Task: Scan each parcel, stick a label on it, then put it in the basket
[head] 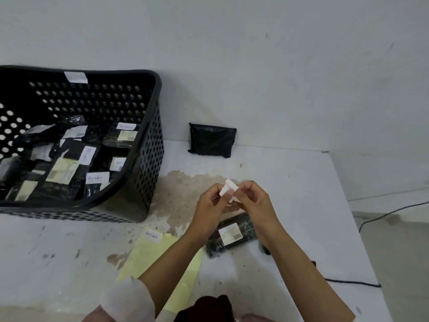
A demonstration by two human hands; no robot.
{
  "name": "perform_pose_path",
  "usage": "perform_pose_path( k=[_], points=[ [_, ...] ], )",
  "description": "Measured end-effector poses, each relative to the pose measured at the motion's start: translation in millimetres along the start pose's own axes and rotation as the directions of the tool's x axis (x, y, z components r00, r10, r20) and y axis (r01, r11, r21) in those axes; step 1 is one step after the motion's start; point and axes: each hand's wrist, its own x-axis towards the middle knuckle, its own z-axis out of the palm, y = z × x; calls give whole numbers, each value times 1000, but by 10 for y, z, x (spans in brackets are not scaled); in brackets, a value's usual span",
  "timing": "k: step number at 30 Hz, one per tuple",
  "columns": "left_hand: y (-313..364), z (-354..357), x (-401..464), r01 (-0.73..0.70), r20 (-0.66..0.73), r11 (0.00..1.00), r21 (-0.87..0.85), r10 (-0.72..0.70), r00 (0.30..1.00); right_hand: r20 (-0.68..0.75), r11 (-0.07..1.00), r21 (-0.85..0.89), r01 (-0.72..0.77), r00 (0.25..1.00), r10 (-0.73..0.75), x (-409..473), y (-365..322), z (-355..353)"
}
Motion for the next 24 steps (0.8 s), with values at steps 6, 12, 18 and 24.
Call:
perform_pose_path(
  k=[6,12,18,24],
  points=[
    [-258,-113,-8,61,-117,984,169,-41,992,-38,993,-107,-45,998,41,143,291,-45],
    [-685,-292,-41,290,-410,932,218,-182,894,69,841,-541,12,997,30,347,678,-101],
    [-1010,-471,-42,420,-539,887,193,-262,800,164,665,-742,81,984,63,456,1045,-41],
    [-1159,-441,-37,448,-562,861,242,-252,788,119,549,-835,46,988,99,525,1181,-15]
  ],
)
